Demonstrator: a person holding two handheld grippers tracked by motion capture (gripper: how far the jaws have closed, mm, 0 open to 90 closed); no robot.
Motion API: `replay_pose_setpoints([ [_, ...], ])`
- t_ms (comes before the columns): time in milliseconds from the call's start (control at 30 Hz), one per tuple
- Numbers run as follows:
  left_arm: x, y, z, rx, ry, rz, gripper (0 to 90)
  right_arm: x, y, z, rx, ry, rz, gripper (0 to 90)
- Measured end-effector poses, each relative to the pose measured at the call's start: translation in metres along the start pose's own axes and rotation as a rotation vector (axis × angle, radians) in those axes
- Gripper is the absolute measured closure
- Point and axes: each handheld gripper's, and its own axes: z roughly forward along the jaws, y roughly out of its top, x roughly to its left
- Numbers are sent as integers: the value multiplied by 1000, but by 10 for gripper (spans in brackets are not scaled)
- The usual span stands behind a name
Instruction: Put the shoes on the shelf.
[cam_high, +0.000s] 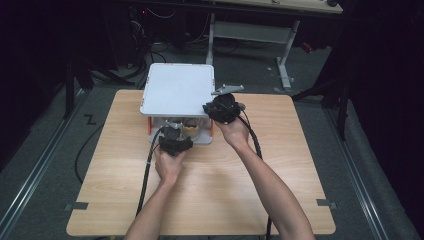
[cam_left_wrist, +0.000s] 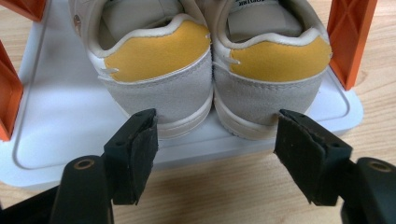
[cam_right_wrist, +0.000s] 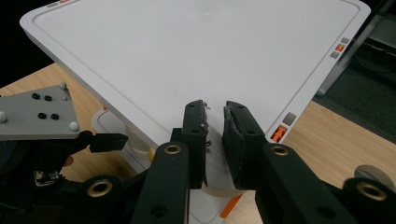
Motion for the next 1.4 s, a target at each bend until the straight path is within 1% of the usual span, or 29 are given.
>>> replay_pose_setpoints([
  [33,0,1,1,1,2,5,308,0,0,0,1,0,1,791],
  [67,0,2,3,0,-3,-7,310,0,0,0,2,0,2,791],
  [167,1,6,7,-4,3,-10,316,0,0,0,-2,0,1,791],
  [267,1,7,9,-16,1,-19,320,0,0,0,4,-3,0,794],
  [367,1,6,9,-14,8,-2,322,1,1,-1,15,-10,-12,794],
  [467,2,4,9,15,20,15,340,1,2,-1,18,-7,-7,794],
  [500,1,3,8,7,31,7,340,1,2,-1,18,-8,-5,794],
  [533,2,1,6,1,20,20,344,1,2,-1,16,-8,-6,794],
  [567,1,0,5,1,17,21,349,1,1,-1,16,-8,-6,793],
  [600,2,-1,3,3,16,28,351,3,2,-1,16,-24,-14,776],
  [633,2,-1,3,3,16,28,351,3,2,-1,16,-24,-14,776],
  [667,3,-2,0,6,11,37,351,4,2,-1,18,-34,-21,768],
  [700,3,-2,-1,1,7,35,350,5,2,-1,16,-47,-32,760],
  [767,4,-2,-7,-4,-5,35,349,5,2,-2,16,-60,-29,715],
  [800,5,-3,-10,-7,-11,42,356,5,2,-3,21,-71,-16,664],
  [833,6,-3,-12,-8,-20,46,356,5,2,-3,21,-71,-16,664],
  [867,6,-3,-15,-8,-32,56,365,4,2,-4,23,-72,-18,643],
  [967,6,-3,-22,-8,-53,83,365,0,1,-8,20,-66,6,613],
  [1000,6,-4,-24,-10,-62,91,364,-1,0,-11,7,-58,26,599],
  [1133,9,-3,-35,-23,-95,94,363,-2,1,-15,-6,-54,25,582],
  [1200,11,-2,-40,-28,-116,99,373,-2,1,-19,-19,-45,34,573],
  [1333,13,-1,-52,-43,-132,116,383,-3,1,-29,-36,-24,43,565],
  [1400,14,-1,-56,-49,-142,111,380,-5,1,-34,-36,-22,58,566],
])
